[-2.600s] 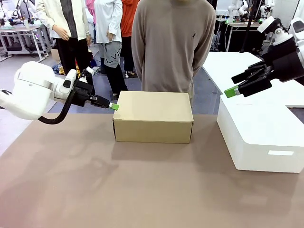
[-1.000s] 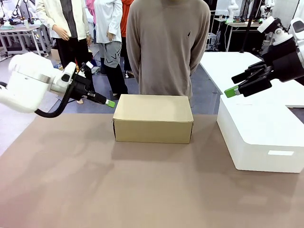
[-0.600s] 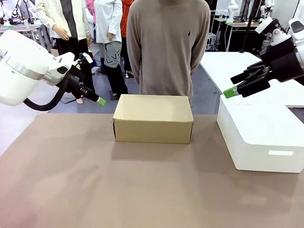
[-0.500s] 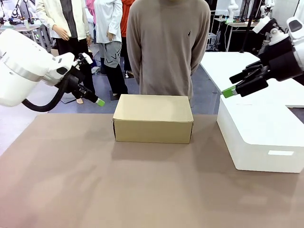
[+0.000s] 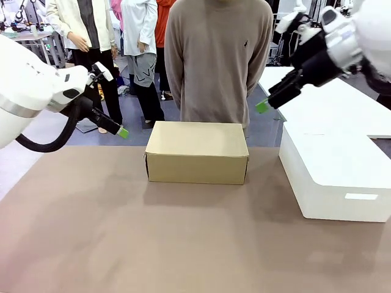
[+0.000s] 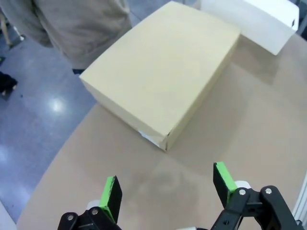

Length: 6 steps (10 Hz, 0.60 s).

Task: Pack the shoes into the box.
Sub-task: Press down on the lid of the Shoes Box.

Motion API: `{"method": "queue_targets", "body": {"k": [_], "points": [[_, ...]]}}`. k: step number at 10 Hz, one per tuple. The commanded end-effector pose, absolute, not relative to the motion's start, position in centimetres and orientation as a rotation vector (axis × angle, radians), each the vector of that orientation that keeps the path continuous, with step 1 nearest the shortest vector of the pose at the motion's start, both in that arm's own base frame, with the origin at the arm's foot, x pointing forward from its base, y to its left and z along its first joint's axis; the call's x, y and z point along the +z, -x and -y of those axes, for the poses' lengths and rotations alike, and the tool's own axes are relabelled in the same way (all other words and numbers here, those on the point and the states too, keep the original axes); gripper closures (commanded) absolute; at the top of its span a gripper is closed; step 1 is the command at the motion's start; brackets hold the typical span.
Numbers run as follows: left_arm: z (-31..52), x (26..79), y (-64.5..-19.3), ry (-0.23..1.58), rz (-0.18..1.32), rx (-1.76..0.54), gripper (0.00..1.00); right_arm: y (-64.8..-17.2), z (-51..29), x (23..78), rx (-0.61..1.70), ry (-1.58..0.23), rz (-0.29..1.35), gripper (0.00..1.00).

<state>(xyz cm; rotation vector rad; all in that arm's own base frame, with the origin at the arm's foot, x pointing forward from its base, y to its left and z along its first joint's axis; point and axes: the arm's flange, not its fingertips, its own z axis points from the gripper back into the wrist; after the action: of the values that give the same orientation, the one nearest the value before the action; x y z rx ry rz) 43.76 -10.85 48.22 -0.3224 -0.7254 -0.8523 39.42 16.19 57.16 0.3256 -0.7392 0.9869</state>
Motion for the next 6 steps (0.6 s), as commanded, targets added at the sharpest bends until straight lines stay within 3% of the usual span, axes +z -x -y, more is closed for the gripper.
{"method": "queue_targets", "body": {"k": [1, 6], "points": [[10.3, 49.6, -41.3, 0.346, 0.739, -0.88, 0.0, -42.0, -19.0, 57.1, 1.001, -0.31, 0.707, 0.0], [9.4, 54.4, -41.8, 0.342, 0.782, -1.001, 0.0, -45.0, -22.7, 55.3, 1.038, -0.232, 0.644, 0.0]]}}
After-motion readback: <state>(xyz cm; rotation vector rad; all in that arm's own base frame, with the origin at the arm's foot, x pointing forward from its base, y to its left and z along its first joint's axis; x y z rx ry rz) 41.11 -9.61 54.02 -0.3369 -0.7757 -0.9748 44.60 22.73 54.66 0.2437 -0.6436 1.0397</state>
